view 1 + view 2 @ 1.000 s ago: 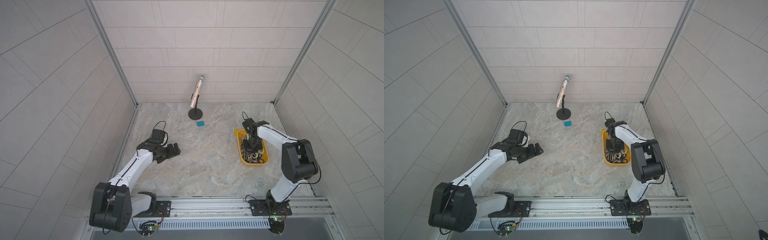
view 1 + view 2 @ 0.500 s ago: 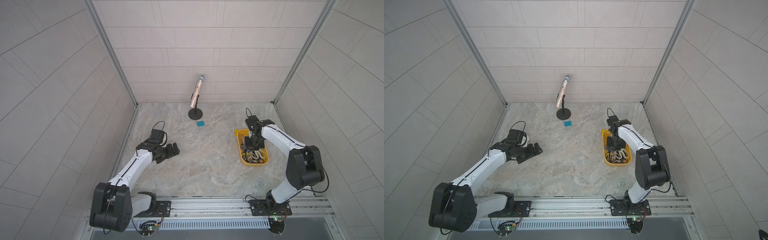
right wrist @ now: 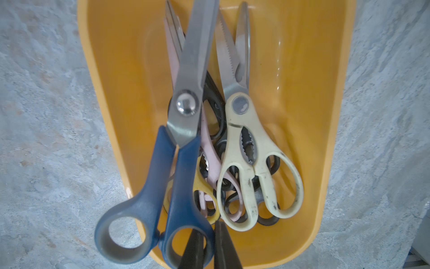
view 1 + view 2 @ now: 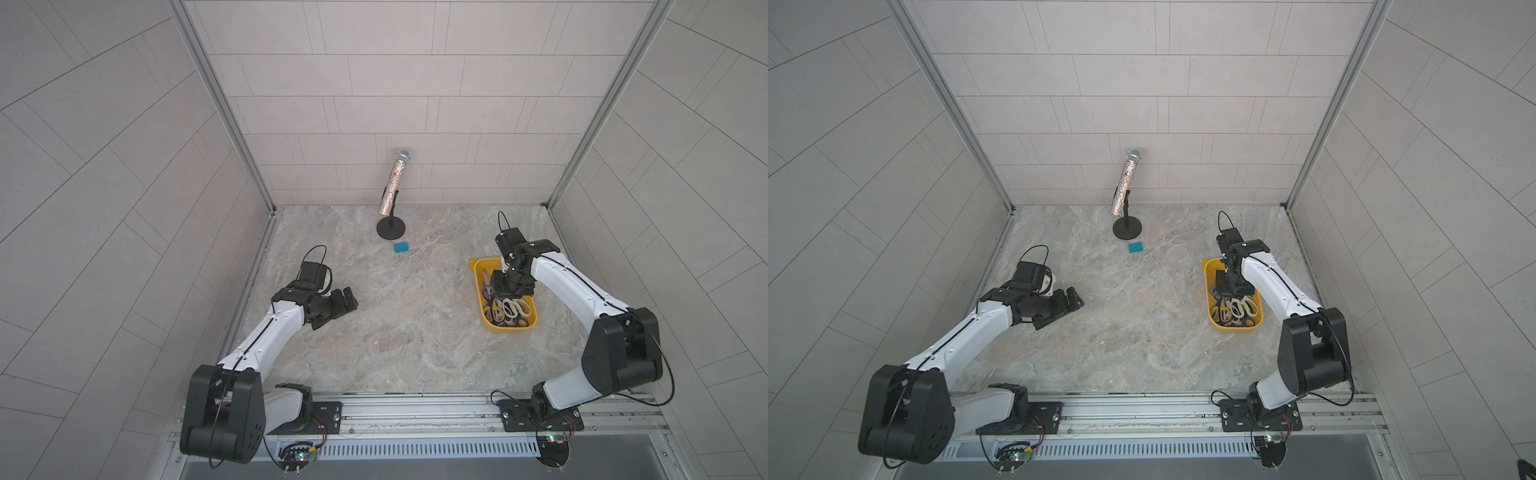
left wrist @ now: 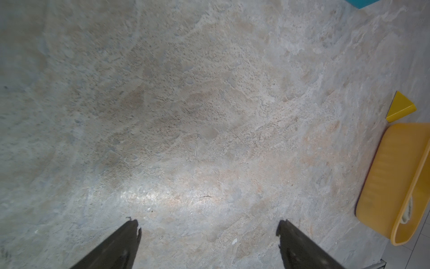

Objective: Take the scissors out of the storage box
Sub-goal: Pick up the scissors from the storage box, then place the scissors at the center of the board.

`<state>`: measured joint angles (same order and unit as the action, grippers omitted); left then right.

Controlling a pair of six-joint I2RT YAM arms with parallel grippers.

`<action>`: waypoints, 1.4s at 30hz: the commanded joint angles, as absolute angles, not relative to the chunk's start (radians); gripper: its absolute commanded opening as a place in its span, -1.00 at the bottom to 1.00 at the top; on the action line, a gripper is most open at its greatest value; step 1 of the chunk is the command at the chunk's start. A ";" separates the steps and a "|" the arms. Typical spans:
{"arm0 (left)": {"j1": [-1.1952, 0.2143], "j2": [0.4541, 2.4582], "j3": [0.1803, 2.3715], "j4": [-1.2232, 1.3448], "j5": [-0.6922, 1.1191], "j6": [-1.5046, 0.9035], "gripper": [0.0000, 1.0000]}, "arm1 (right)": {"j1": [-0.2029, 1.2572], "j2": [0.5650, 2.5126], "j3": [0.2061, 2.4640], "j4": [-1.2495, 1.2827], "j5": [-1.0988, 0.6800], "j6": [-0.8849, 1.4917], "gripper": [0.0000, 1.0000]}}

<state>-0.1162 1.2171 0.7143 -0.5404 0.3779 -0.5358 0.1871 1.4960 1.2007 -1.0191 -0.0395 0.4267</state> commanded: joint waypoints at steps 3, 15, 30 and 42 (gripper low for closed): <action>-0.066 1.236 0.687 -0.490 0.417 -0.588 1.00 | 0.330 1.458 1.248 -1.019 -0.044 0.480 -1.00; 0.040 1.263 0.664 -0.488 0.400 -0.641 1.00 | 0.670 1.792 1.478 -0.788 -0.132 0.569 -1.00; 0.044 1.194 0.647 -0.516 0.385 -0.608 1.00 | 0.799 2.322 2.020 -0.813 -0.208 0.704 -1.00; 0.043 1.174 0.643 -0.517 0.395 -0.608 1.00 | 0.802 2.515 2.226 -0.896 -0.193 0.739 -1.00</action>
<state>0.0391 1.1927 0.6495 -0.4969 0.3969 -0.6277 0.7982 2.4855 2.2078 -0.8383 -0.2180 0.7280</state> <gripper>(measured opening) 0.999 0.109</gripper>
